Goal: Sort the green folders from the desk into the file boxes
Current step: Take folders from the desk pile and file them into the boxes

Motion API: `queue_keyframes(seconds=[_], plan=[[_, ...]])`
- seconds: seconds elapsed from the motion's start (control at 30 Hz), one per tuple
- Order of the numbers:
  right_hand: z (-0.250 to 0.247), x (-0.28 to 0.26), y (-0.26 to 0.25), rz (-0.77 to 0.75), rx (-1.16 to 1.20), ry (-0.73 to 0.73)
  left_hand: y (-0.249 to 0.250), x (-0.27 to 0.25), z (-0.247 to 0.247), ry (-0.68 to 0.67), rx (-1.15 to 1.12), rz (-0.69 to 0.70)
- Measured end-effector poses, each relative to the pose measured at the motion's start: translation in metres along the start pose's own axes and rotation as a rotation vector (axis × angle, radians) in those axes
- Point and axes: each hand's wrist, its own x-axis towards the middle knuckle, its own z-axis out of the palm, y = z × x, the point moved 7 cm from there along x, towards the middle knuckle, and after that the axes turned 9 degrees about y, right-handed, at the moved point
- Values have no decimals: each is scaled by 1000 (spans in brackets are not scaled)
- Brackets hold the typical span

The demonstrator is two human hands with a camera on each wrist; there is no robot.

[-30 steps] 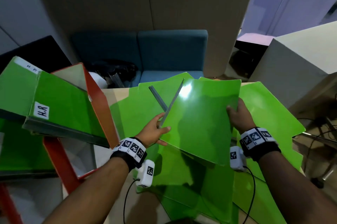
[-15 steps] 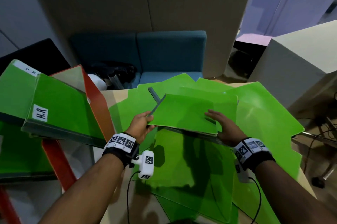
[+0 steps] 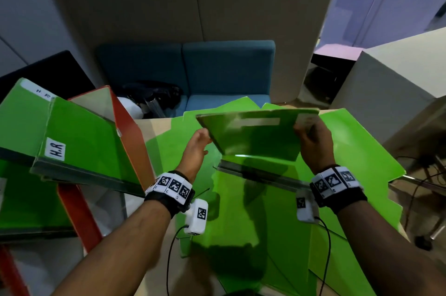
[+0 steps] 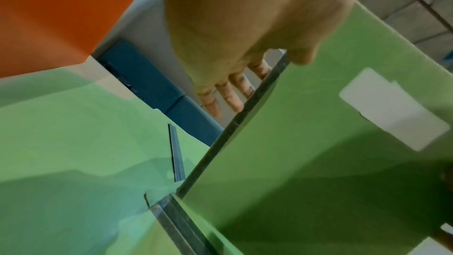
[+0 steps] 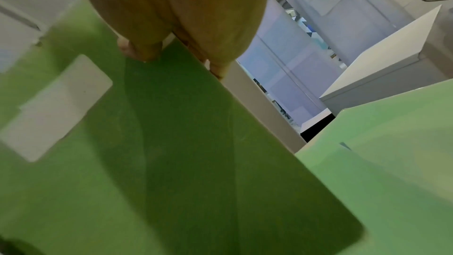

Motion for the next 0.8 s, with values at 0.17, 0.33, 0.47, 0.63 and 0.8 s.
queue_keyframes(seconds=[0.17, 0.33, 0.47, 0.63, 0.8], plan=[[2, 3, 1, 111, 175, -22, 3, 5, 2, 69, 158, 197], [4, 3, -4, 87, 137, 29, 11, 4, -8, 178, 119, 227], [10, 5, -15, 34, 113, 41, 15, 2, -13, 204, 64, 188], [27, 8, -20, -12, -1, -23, 34, -4, -25, 248, -33, 199], [57, 7, -4, -18, -210, -153, 59, -15, -46, 358, -13, 315]])
